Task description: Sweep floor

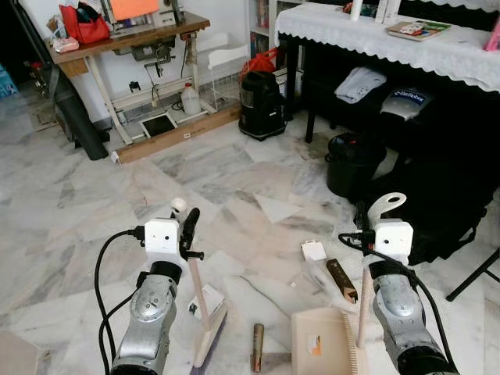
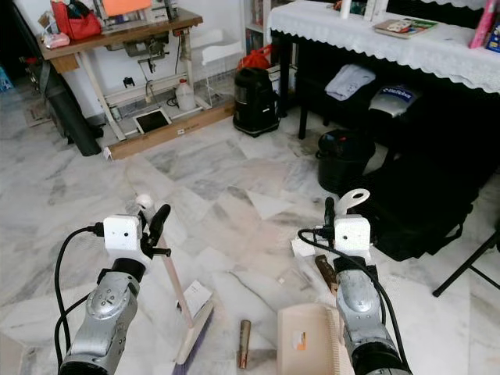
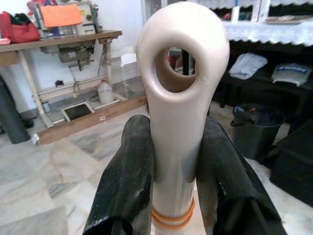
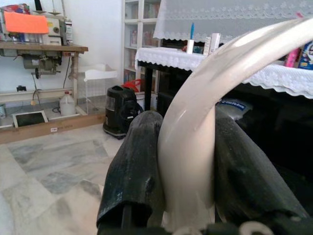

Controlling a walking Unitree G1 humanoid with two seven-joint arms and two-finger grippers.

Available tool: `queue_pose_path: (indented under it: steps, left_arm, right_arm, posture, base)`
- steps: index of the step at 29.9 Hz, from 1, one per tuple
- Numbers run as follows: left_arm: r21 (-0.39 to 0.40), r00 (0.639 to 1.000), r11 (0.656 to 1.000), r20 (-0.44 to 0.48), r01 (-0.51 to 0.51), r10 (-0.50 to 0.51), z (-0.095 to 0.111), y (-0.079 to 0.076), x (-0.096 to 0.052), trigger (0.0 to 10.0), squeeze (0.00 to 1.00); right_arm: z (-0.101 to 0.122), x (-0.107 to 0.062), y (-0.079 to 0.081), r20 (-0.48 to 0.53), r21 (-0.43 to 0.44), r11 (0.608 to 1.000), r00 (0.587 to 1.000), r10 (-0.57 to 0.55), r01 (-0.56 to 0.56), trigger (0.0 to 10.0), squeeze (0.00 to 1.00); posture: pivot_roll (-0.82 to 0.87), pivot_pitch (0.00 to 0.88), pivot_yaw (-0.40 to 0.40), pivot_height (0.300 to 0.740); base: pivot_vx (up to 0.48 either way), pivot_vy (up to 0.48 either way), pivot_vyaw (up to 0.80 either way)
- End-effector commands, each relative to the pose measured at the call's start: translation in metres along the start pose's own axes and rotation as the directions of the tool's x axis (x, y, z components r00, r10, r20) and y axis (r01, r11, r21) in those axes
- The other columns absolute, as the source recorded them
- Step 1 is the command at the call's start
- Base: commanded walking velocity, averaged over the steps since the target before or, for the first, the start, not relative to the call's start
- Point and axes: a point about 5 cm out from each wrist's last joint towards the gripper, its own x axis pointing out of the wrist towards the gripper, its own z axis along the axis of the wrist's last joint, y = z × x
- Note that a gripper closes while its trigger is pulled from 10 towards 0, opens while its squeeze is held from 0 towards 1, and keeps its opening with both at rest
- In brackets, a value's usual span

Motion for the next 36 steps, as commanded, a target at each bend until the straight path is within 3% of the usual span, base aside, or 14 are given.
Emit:
queue_pose_path:
  steps: [1,9,22,34,36]
  left_arm:
    - [-0.005,0.999,1.000,0.035,0.000,0.000,0.010,0.001,0.001,10.0,0.00]
    - [-0.011,0.999,1.000,0.045,-0.005,0.005,0.020,0.005,0.000,10.0,0.00]
    - [-0.003,0.999,1.000,0.045,-0.013,0.014,0.035,0.010,-0.011,10.0,0.00]
    - [-0.004,0.998,1.000,0.062,0.002,-0.002,0.048,0.006,-0.010,10.0,0.00]
    - [-0.004,0.998,1.000,0.065,0.002,-0.002,0.050,0.006,-0.010,10.0,0.00]
  right_arm:
    - [-0.001,-0.004,-0.004,0.015,-0.009,1.000,1.000,-0.013,0.013,10.0,0.00]
    - [-0.012,-0.011,-0.005,-0.033,-0.040,0.999,0.999,-0.017,0.015,10.0,0.00]
    - [-0.005,-0.001,-0.007,0.009,-0.114,0.993,1.000,-0.002,0.003,10.0,0.00]
    - [0.007,0.013,0.006,0.071,-0.266,0.963,0.995,0.066,-0.045,10.0,0.00]
    - [0.005,0.012,0.007,0.063,-0.255,0.966,0.996,0.064,-0.046,10.0,0.00]
  posture:
    - [-0.03,0.030,0.109,0.740]
    - [0.01,0.085,0.121,0.740]
    - [0.03,0.146,0.145,0.740]
    - [0.06,0.162,0.152,0.740]
    - [0.06,0.164,0.152,0.740]
  base:
    - [0.000,0.000,0.00]
    - [0.000,0.000,0.00]
    - [0.000,0.000,0.00]
    - [0.000,0.000,0.00]
    - [0.000,0.000,0.00]
